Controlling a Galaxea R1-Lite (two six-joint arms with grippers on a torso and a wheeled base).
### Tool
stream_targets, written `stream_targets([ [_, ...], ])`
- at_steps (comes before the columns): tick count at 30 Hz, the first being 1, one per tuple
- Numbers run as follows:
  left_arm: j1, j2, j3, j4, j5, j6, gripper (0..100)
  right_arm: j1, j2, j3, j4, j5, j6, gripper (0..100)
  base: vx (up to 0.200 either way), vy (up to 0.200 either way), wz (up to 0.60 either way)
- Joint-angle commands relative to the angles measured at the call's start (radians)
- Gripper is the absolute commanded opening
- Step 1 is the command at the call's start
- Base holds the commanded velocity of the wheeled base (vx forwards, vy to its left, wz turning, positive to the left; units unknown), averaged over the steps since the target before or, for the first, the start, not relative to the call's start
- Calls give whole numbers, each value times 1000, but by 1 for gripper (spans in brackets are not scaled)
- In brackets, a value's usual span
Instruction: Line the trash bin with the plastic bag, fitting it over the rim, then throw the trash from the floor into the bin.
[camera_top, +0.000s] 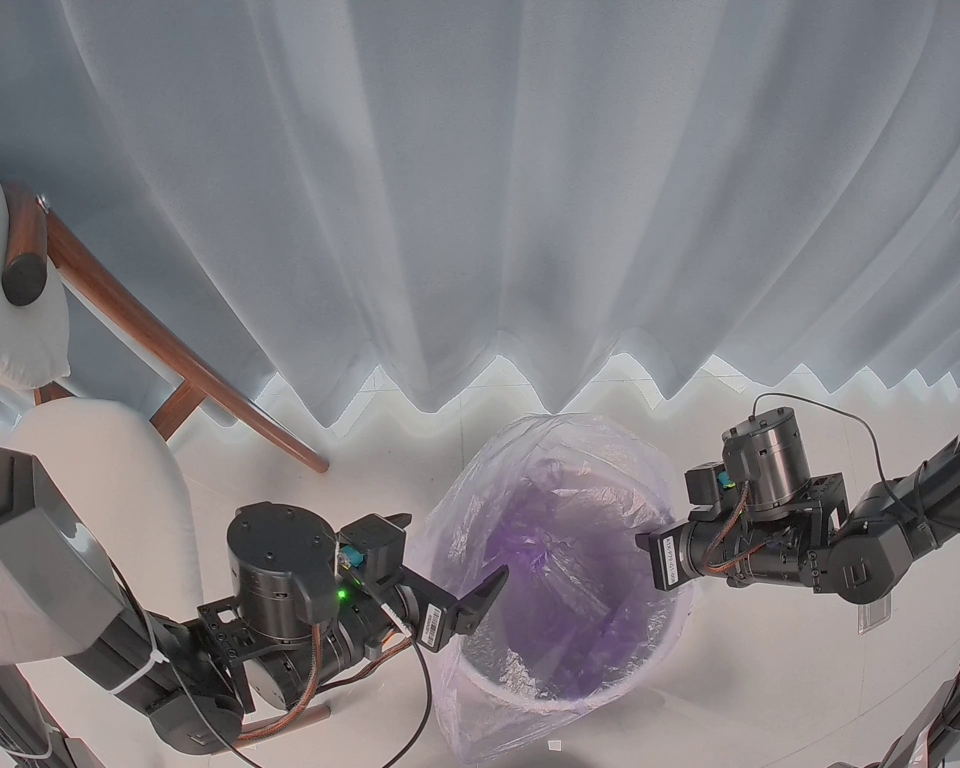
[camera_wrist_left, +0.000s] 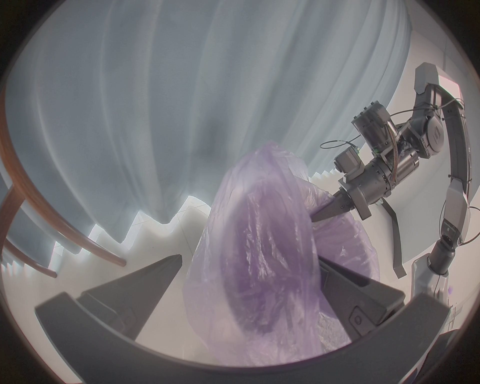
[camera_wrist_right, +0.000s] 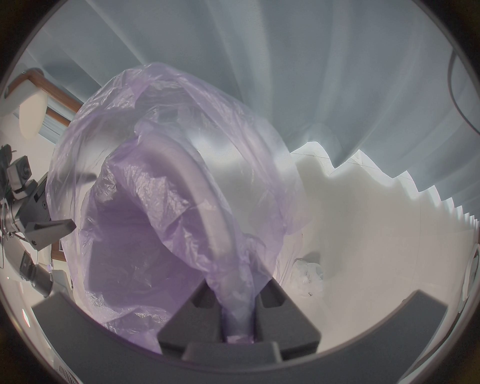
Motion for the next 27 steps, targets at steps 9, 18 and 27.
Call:
stream_targets([
  [9,42,-23,1,9,56,-42,0,3,-13,13,-5,2,1,0,0,0,0],
  [18,177,-43,1,3,28,-53,0,-5,-81,55,-7,117,6,0,0,0,0],
  [27,170,-46,12,1,28,-110,0,-48,-148,78,-24,310,12,0,0,0,0],
])
